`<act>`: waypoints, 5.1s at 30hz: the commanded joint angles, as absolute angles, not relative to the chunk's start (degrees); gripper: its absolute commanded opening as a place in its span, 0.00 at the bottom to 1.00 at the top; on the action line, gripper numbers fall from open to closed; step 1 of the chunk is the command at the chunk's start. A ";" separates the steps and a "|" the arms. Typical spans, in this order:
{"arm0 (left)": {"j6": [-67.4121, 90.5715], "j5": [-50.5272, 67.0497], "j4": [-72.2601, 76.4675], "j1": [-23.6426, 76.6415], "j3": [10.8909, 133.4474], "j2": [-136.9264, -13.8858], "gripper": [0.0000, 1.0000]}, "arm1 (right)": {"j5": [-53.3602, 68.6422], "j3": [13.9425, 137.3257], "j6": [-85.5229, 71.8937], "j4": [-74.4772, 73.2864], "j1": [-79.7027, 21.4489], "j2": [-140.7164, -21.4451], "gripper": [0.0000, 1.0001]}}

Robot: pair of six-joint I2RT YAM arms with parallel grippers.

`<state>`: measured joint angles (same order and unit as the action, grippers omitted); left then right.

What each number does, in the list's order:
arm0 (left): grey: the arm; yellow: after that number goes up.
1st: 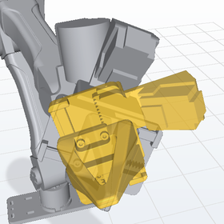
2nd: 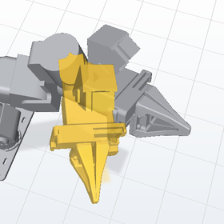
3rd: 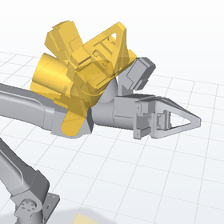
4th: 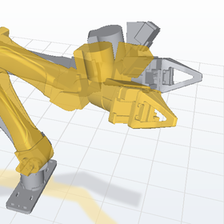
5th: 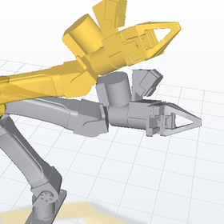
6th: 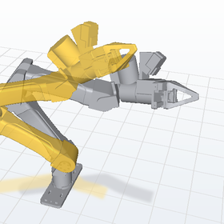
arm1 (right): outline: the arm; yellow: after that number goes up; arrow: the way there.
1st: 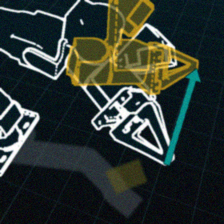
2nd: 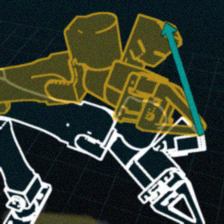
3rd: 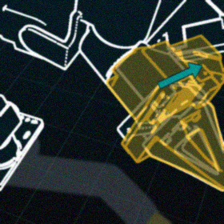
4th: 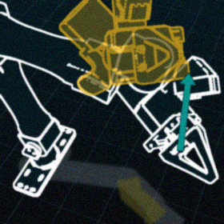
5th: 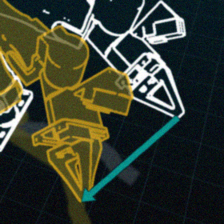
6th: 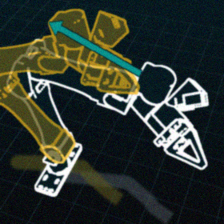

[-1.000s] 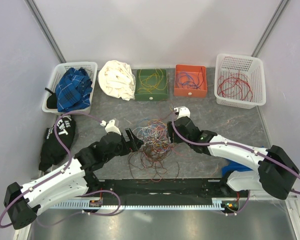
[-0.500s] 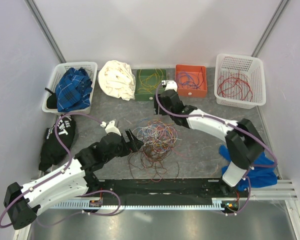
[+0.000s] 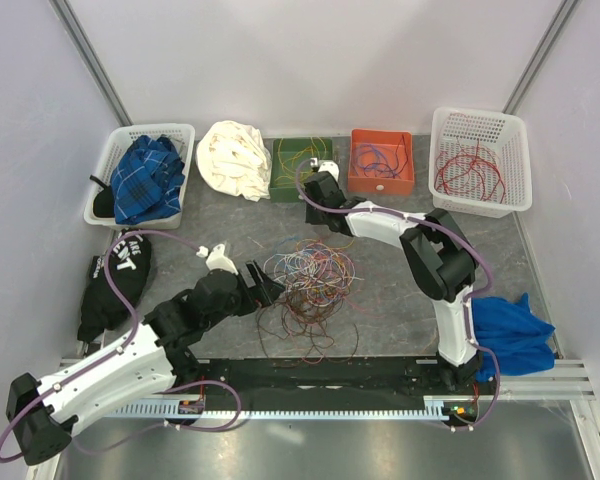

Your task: Untangle the cables

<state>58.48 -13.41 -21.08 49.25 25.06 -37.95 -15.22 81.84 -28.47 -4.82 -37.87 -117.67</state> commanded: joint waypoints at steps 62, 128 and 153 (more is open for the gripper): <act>20.04 11.61 87.09 53.61 33.30 -83.48 1.00 | -7.03 94.13 -26.19 -25.14 -49.92 -64.78 0.00; 29.45 8.37 -23.29 44.39 84.20 -69.10 0.03 | 5.72 53.17 -26.38 22.36 -52.65 -59.96 0.00; 18.48 5.01 58.43 59.23 25.23 -51.23 0.99 | -23.29 82.62 -15.91 -18.46 -52.65 -58.89 0.00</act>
